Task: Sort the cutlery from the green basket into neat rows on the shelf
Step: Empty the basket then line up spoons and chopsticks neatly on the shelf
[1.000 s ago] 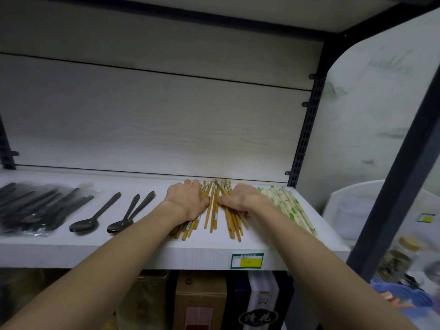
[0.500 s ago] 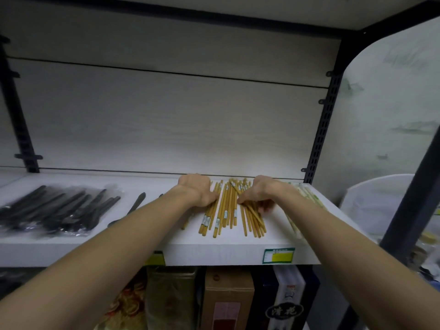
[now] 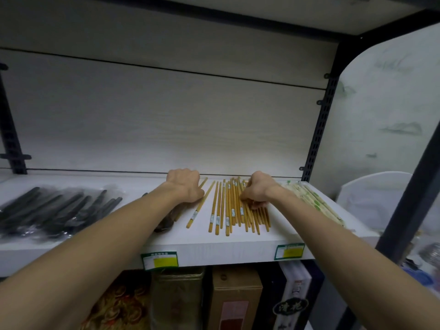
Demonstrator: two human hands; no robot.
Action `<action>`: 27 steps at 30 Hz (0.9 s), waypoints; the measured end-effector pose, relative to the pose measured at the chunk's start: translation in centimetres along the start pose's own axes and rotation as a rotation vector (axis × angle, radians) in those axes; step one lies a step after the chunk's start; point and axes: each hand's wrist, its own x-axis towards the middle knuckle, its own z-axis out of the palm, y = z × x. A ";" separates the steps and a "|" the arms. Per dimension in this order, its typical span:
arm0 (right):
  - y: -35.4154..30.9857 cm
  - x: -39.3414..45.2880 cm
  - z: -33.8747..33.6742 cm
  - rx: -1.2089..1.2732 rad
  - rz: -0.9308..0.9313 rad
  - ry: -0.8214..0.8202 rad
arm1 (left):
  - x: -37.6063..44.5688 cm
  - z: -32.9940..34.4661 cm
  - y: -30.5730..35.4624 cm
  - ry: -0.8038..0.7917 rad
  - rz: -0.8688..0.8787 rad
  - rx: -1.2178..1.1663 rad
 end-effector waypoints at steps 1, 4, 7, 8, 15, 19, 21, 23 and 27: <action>-0.1 -0.1 0.1 0.022 0.009 -0.014 | 0.1 0.0 -0.1 -0.005 0.008 -0.010; 0.1 -0.1 0.0 0.027 -0.008 0.011 | 0.4 -0.3 0.1 -0.023 0.024 -0.041; 0.3 -0.6 -0.5 0.037 0.011 -0.034 | 1.0 -0.3 0.4 -0.007 0.061 -0.015; 0.5 -0.8 -0.6 0.041 0.013 -0.046 | 1.1 -0.3 0.6 -0.001 0.072 -0.009; 1.4 0.1 -0.2 0.058 -0.096 -0.011 | 1.9 0.0 1.9 -0.012 0.111 -0.074; 1.0 0.8 0.4 -0.006 -0.117 -0.023 | 1.9 0.2 2.2 -0.041 0.100 -0.132; 0.5 1.0 0.1 -0.040 -0.088 -0.067 | 2.0 0.1 2.1 -0.046 0.082 -0.146; 0.1 1.1 -0.4 -0.070 -0.061 -0.112 | 2.1 -0.1 2.0 -0.079 0.071 -0.173; -0.7 1.0 -0.8 -0.075 0.005 -0.189 | 2.3 -0.8 1.9 -0.184 0.072 -0.218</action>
